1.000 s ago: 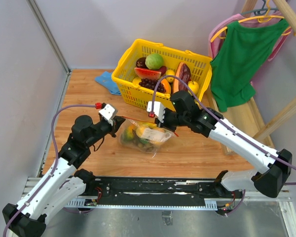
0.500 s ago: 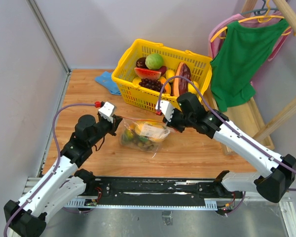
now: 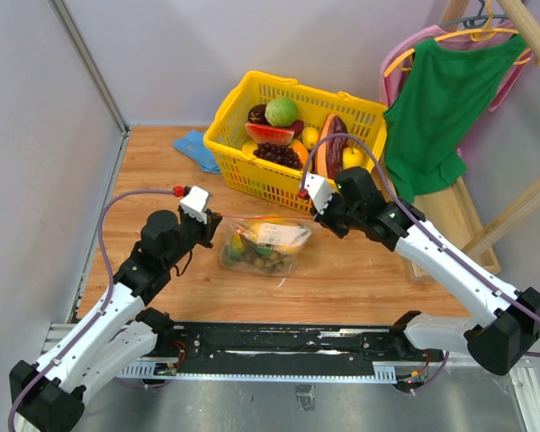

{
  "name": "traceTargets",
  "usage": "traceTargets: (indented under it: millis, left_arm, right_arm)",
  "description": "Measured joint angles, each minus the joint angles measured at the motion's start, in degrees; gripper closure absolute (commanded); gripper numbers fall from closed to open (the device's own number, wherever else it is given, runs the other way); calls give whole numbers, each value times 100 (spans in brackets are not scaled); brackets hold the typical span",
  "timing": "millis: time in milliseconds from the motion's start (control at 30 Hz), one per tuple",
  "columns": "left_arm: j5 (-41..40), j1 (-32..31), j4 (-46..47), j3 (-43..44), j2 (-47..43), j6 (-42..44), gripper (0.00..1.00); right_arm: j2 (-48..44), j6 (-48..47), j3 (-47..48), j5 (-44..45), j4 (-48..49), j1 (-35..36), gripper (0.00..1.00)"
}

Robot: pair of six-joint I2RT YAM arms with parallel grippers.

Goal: Place the food in the zip-top bag and seal the zipper
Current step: Zip the zipper food storage bag at the center of the board.

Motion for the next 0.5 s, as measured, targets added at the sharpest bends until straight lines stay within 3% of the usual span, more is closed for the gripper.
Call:
traceTargets:
  millis: [400, 500]
  left_arm:
    - [192, 0, 127, -7, 11, -103, 100]
    - [225, 0, 127, 48, 83, -153, 95]
  right_arm:
    - [-4, 284, 133, 302, 33, -70, 99]
    - [-4, 374, 245, 365, 33, -103, 91]
